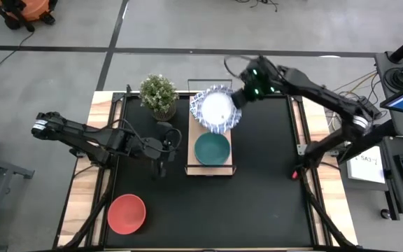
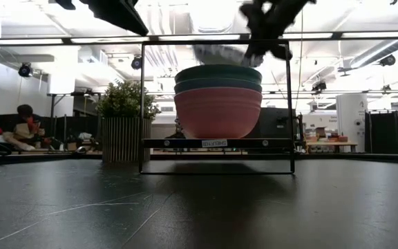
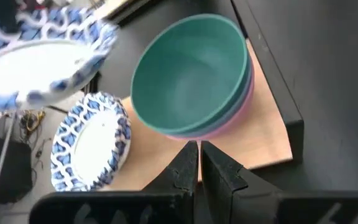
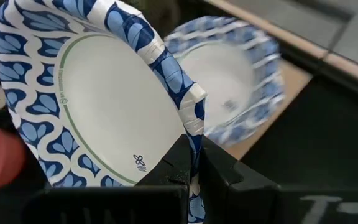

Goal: Place and stack bowls onto a shelf
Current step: Stack the white paper bowl on top of the white paper bowl on the shelf

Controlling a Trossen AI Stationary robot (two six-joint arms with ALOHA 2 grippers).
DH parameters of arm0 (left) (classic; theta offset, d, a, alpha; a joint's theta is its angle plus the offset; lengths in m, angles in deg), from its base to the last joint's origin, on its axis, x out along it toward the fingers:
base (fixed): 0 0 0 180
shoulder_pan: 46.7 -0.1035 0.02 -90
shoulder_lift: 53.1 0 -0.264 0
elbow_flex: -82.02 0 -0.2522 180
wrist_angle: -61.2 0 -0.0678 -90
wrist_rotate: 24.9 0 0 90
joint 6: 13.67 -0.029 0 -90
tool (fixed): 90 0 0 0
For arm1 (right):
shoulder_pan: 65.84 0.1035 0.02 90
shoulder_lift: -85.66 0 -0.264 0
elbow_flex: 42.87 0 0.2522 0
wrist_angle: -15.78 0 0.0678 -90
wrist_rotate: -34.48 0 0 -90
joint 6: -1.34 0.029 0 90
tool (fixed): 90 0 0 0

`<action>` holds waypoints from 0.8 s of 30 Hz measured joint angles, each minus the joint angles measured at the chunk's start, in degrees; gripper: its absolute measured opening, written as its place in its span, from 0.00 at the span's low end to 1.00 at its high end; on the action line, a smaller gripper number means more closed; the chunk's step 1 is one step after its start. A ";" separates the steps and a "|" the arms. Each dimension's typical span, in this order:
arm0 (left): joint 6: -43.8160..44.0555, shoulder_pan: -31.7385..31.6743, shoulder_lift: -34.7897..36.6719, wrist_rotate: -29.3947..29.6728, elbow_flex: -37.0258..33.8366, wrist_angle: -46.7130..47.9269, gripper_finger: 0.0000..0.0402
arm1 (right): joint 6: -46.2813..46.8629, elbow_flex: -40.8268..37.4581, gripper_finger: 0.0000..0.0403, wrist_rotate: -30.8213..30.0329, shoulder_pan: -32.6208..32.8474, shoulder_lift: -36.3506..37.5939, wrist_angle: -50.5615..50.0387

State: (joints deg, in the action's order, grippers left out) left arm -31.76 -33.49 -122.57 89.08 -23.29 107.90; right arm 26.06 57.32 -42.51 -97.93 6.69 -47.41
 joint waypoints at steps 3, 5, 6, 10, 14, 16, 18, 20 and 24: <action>1.36 0.00 0.00 -0.03 0.00 1.71 0.00 | -3.65 2.02 0.02 3.27 -5.70 -5.78 0.63; 2.37 0.00 0.02 -0.02 0.00 2.44 0.00 | -5.40 3.51 0.02 5.08 -8.27 -9.72 0.87; 2.86 0.00 0.03 -0.02 0.00 3.04 0.00 | -6.02 4.28 0.02 5.83 -9.32 -11.67 0.88; 4.54 0.00 0.04 -0.04 0.00 5.15 0.00 | -8.26 7.70 0.02 9.26 -11.79 -18.53 0.87; 5.34 0.00 0.04 -0.04 0.00 6.14 0.00 | -9.89 11.56 0.02 10.06 -12.20 -23.33 0.74; 5.36 0.00 0.04 -0.04 0.00 6.32 0.00 | -10.45 13.28 0.02 10.12 -12.20 -25.02 0.87; 5.36 0.00 0.04 -0.04 0.00 6.41 0.00 | -10.81 14.47 0.03 10.09 -12.20 -26.17 0.89; 5.36 0.00 0.04 -0.04 0.00 6.60 0.00 | -11.30 15.05 0.05 9.93 -12.20 -26.88 0.94; 5.36 0.00 0.04 -0.04 0.00 6.59 0.00 | -11.87 15.19 0.10 9.51 -12.20 -27.65 1.09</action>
State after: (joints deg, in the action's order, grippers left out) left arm -26.40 -33.49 -122.53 89.04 -23.29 114.49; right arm 14.19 72.52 -33.01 -110.14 -20.97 -46.32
